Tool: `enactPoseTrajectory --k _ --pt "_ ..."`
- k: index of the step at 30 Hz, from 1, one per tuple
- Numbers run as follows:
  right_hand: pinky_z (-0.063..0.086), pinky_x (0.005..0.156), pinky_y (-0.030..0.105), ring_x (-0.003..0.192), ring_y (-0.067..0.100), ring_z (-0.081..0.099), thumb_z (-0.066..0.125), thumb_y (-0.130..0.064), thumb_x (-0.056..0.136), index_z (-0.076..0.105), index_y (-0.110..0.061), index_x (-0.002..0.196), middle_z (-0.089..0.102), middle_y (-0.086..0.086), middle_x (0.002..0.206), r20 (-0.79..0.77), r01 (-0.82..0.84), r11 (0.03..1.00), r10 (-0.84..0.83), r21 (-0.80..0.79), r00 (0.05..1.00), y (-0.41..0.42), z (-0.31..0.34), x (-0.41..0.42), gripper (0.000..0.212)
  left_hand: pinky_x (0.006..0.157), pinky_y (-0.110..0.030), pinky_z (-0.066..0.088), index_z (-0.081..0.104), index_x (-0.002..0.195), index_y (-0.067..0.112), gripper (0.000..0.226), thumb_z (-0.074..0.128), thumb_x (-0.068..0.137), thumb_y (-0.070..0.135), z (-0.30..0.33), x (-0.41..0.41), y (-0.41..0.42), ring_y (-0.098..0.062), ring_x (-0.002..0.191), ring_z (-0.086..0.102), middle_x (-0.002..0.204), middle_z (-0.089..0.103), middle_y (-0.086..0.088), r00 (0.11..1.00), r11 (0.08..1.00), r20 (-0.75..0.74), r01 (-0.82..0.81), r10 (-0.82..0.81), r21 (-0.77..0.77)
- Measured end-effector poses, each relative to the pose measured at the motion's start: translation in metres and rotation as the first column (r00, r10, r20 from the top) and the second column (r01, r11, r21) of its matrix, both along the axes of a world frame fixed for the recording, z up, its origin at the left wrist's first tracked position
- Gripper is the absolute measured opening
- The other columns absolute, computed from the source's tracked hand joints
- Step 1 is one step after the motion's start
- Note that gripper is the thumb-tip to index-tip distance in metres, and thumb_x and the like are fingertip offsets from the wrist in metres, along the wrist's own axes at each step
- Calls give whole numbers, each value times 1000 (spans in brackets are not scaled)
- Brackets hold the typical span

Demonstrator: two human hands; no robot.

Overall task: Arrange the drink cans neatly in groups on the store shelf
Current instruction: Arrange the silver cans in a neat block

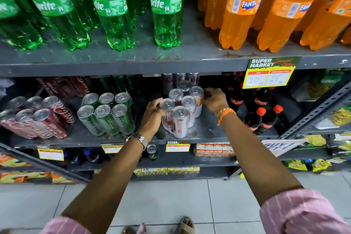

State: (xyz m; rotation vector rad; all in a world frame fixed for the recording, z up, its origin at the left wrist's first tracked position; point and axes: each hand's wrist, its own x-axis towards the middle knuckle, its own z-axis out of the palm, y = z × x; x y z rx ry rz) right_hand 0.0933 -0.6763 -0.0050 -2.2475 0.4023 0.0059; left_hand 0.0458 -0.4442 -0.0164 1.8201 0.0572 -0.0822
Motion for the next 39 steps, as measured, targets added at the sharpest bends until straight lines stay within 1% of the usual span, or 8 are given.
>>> enactPoseTrajectory --k 4,9,12,15,22,29,35,39 --pt "54 82 26 85 20 68 79 -20 75 70 -10 95 74 9 91 233 171 980 -190 101 954 29 4 -37 24 105 -28 39 55 134 10 48 45 87 4 13 26 2 -18 125 51 142 51 -10 1000 999 -6 17 -17 35" --pt "51 90 30 96 17 54 81 -51 60 57 -16 106 57 3 108 300 93 996 -90 4 950 89 -6 -81 63 84 -27 44 50 137 14 46 40 92 17 50 82 -33 -18 95 58 123 59 -6 953 899 -32 294 -300 325" --pt "53 89 33 99 20 57 81 -57 56 52 -16 107 59 1 107 301 107 994 -100 -7 948 95 -9 -83 71 109 -36 37 54 133 10 41 37 97 17 55 100 -60 -28 127 51 139 55 -10 865 744 -106 478 -490 467" --pt "57 82 32 92 19 63 83 -58 53 52 -18 105 64 -2 101 274 127 992 -122 0 954 90 -7 -85 72 116 -35 30 60 129 16 40 37 96 19 49 106 -67 -26 136 45 147 52 -7 853 617 -46 412 -520 671" --pt "51 71 12 72 9 65 94 -27 51 67 -17 89 68 -7 78 203 173 979 -193 113 960 45 0 -81 47 112 -30 28 55 130 8 38 36 100 21 33 100 -38 -28 135 41 142 47 -14 909 673 52 267 -414 690" --pt "48 104 54 101 25 58 72 24 70 60 20 118 62 36 122 95 59 843 -130 535 987 0 13 -55 49 94 -31 41 60 107 1 25 44 93 15 12 56 -4 -31 107 54 119 53 -19 949 786 244 5 -198 618" --pt "50 104 46 102 24 61 66 15 82 63 16 118 66 29 122 70 67 840 -124 538 990 -14 5 -32 35 88 -11 32 54 113 9 27 49 90 22 -17 11 5 -12 102 50 120 48 -10 951 917 300 -53 -74 396" --pt "48 103 49 96 23 59 63 4 90 63 16 113 69 21 107 76 114 762 -209 637 975 -17 -23 -47 26 112 -44 40 40 131 4 57 65 80 9 -40 8 6 -27 128 50 135 47 -18 992 979 101 57 -78 197"
